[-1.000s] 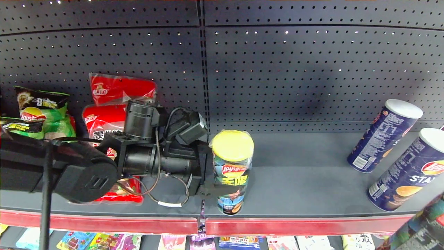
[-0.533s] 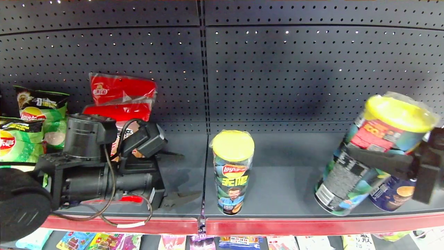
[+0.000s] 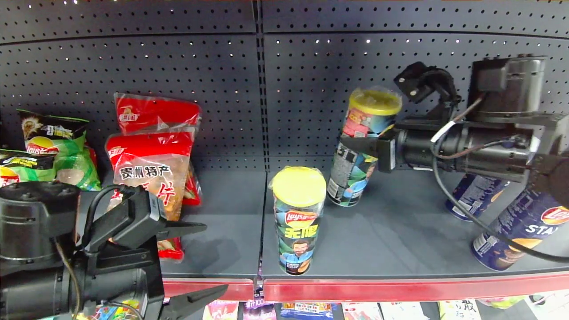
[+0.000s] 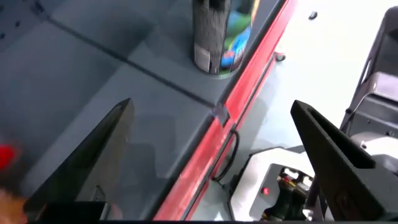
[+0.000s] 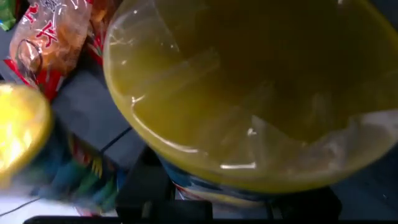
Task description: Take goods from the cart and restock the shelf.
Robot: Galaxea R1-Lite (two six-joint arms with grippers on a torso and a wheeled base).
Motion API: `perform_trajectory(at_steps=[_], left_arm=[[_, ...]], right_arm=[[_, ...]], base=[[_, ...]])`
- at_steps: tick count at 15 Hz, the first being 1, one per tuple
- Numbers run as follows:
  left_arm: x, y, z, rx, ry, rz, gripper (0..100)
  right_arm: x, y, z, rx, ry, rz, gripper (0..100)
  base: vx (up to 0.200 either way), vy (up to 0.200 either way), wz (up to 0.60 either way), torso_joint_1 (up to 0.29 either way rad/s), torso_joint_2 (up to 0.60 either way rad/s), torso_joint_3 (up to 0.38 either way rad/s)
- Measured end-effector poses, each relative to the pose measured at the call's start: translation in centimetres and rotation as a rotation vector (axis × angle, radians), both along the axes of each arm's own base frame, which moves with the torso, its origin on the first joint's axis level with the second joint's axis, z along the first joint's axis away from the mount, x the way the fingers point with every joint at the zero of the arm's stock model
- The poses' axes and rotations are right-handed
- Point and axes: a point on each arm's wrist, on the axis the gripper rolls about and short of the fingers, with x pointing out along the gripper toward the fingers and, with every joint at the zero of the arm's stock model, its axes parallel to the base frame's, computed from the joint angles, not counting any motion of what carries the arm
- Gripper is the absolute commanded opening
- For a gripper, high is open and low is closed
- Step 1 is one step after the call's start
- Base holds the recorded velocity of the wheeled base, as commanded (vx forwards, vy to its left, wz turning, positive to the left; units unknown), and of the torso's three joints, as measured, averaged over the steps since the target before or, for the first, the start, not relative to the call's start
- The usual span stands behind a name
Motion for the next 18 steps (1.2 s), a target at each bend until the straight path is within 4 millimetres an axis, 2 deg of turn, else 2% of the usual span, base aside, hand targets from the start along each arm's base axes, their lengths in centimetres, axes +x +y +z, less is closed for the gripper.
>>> perform_trajectory(at_steps=[4,8,13,17,18], left_arm=[[-1.3,0.6,0.2,-0.002,-0.029,0.023,100],[-1.6,0.8,0.5,-0.005,-0.046,0.031,100],[-1.9,0.9,0.5,-0.009,-0.047,0.032,100],[-2.0,0.9,0.5,-0.011,-0.045,0.033,100],[-2.0,0.9,0.5,-0.011,-0.045,0.033,100]], right_arm=[[3.3,3.8,-1.6,-0.015,0.022,0.042,0],[5.0,6.7,-3.4,-0.029,0.043,0.081,0],[6.6,7.9,-4.8,-0.035,0.054,0.084,0],[7.1,8.4,-5.7,-0.044,0.071,0.086,0],[7.2,8.5,-5.9,-0.044,0.073,0.087,100]], base=[[0.000,0.000,0.00,0.000,0.00,0.000],[0.000,0.000,0.00,0.000,0.00,0.000],[0.000,0.000,0.00,0.000,0.00,0.000],[0.000,0.000,0.00,0.000,0.00,0.000],[0.000,0.000,0.00,0.000,0.00,0.000]])
